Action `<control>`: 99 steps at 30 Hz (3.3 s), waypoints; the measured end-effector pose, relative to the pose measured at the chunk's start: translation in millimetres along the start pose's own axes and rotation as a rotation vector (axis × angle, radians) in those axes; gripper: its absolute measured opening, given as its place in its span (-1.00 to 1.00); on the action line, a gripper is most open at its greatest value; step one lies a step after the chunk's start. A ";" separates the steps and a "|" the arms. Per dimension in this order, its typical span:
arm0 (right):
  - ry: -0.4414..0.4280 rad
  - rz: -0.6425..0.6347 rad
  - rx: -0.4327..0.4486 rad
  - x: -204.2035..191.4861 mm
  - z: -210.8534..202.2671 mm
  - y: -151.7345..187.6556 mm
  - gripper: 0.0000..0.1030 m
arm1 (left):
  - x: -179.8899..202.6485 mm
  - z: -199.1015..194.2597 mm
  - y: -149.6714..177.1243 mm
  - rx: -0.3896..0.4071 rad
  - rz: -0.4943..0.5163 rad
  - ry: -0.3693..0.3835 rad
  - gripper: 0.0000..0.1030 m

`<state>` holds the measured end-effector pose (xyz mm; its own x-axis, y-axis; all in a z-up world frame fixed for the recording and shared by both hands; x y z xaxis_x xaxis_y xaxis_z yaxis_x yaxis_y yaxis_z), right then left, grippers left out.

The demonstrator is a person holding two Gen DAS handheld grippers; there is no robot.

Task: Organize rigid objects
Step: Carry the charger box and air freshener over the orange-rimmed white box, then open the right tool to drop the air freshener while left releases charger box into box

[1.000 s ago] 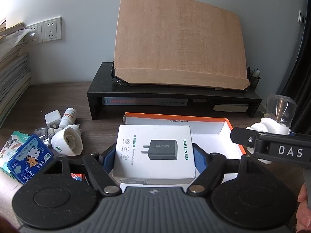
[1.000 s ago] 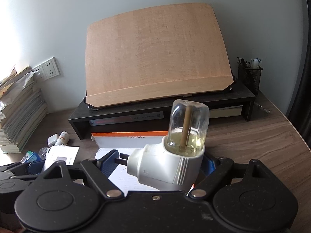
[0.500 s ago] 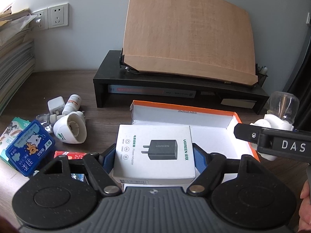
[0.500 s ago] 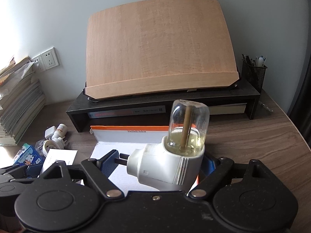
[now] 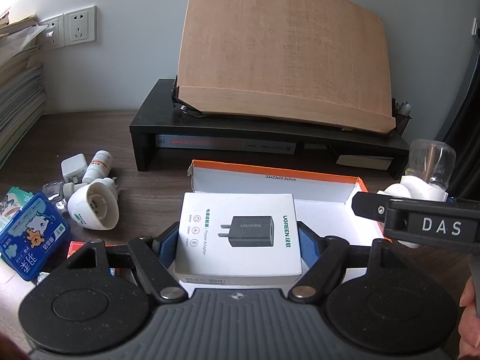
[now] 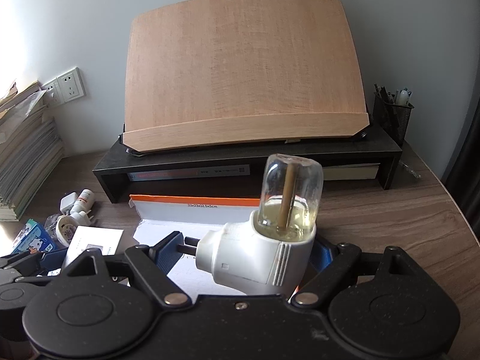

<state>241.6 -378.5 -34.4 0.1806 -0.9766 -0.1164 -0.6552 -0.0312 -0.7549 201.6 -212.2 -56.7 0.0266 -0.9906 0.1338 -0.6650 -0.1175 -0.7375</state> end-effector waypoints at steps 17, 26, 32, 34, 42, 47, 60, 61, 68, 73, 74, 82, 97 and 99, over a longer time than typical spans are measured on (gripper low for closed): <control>-0.002 -0.012 -0.015 -5.0 15.5 -9.6 0.96 | -2.6 13.3 -5.2 -0.030 0.010 -0.019 0.53; -0.004 -0.032 -0.029 -11.8 28.3 -14.1 0.96 | -7.1 20.7 -8.9 -0.038 0.007 -0.021 0.53; 0.001 -0.037 -0.044 -13.5 36.8 -15.2 0.96 | -9.7 28.7 -11.3 -0.047 0.004 -0.022 0.53; 0.004 -0.036 -0.051 -12.8 39.3 -15.2 0.96 | -10.0 30.7 -10.9 -0.052 0.003 -0.022 0.53; 0.007 -0.038 -0.067 -13.1 46.5 -14.0 0.96 | -8.9 37.4 -10.2 -0.065 0.007 -0.019 0.53; 0.010 -0.037 -0.073 -13.3 48.9 -13.6 0.97 | -9.8 38.5 -10.6 -0.069 0.003 -0.018 0.53; 0.010 -0.045 -0.083 -14.1 51.1 -12.2 0.97 | -9.6 37.5 -9.6 -0.070 -0.005 -0.018 0.53; 0.011 -0.045 -0.082 -14.2 51.4 -12.0 0.97 | -9.3 37.5 -9.5 -0.071 -0.005 -0.017 0.53; 0.009 -0.055 -0.098 -16.0 54.7 -9.0 0.97 | -11.1 36.3 -7.8 -0.072 -0.012 -0.024 0.53; 0.010 -0.069 -0.133 -15.6 59.5 -6.2 0.97 | -13.5 35.9 -3.9 -0.080 -0.018 -0.031 0.53; 0.013 -0.074 -0.140 -15.7 60.3 -5.6 0.97 | -13.8 35.9 -3.0 -0.082 -0.019 -0.032 0.53; 0.031 -0.104 -0.149 -14.6 61.9 -6.1 0.97 | -14.0 38.1 -1.5 -0.087 -0.024 -0.039 0.53; 0.053 0.001 0.063 19.5 4.6 -20.8 0.98 | 9.4 53.2 -0.1 -0.109 0.013 0.024 0.53; 0.060 0.003 0.068 20.9 -1.2 -19.4 0.98 | 13.7 52.2 0.6 -0.111 0.016 0.049 0.55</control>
<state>257.1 -398.6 -21.3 0.1333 -0.9878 -0.0809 -0.6041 -0.0163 -0.7968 240.6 -229.4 -89.8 -0.0192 -0.9875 0.1563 -0.7435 -0.0905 -0.6626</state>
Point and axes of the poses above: each gripper's, at about its wrist camera, not at the fingertips, and z roughly the way its jaws point, x to its right, y to its underside, the point moved 5 cm from there along z, roughly the way its jaws point, and after that the axes turned 2 degrees about -z, right-handed, at the moved point
